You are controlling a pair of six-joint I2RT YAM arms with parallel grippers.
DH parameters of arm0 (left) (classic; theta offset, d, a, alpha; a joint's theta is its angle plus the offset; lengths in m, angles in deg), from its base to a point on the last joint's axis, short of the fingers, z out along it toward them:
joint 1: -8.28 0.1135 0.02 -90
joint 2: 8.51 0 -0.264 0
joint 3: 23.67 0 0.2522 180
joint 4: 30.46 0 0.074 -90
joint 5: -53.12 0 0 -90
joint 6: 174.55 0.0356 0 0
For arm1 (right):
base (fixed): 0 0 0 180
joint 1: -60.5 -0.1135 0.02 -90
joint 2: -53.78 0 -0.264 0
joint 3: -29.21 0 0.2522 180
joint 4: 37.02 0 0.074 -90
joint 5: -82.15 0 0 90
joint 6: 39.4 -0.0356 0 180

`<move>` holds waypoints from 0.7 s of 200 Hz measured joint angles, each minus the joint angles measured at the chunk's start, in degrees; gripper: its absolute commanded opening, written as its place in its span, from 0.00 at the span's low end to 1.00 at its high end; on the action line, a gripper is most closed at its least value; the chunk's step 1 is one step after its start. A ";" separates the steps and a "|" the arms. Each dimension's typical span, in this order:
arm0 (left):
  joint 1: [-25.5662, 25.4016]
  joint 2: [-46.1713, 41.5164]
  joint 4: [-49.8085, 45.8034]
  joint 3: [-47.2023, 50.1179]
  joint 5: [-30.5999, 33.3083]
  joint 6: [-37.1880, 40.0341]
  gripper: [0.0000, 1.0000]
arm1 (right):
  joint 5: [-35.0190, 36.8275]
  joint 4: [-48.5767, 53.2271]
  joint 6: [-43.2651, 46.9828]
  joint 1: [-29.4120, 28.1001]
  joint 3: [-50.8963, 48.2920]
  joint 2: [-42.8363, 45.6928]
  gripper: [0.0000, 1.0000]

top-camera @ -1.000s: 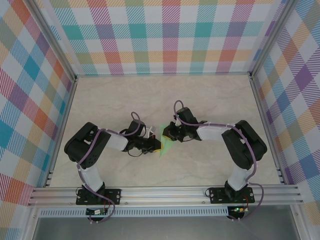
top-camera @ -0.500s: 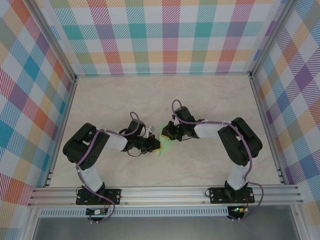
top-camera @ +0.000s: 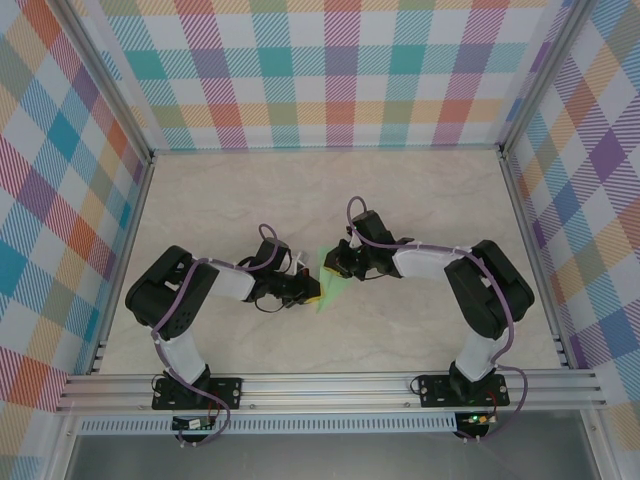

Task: Fold a paper plane with a square sheet of paper (pick it up from the middle)
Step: Fourth fold the wing at the center of the table.

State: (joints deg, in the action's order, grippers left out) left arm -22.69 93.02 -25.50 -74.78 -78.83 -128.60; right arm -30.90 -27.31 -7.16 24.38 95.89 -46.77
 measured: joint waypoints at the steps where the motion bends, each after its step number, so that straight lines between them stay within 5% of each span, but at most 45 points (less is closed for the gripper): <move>1: 0.00 0.00 0.00 0.00 0.00 -0.07 0.00 | -0.02 -0.04 0.00 0.00 0.00 0.00 0.12; 140: 0.13 0.52 0.52 -0.04 -0.63 -1.57 0.00 | -0.17 -1.97 -0.28 0.00 1.46 -6.27 0.11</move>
State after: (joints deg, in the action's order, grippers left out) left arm -22.55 93.55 -24.97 -74.82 -79.47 -130.17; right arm -31.07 -29.28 -7.44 24.38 97.36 -53.05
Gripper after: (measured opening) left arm 0.040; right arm 0.115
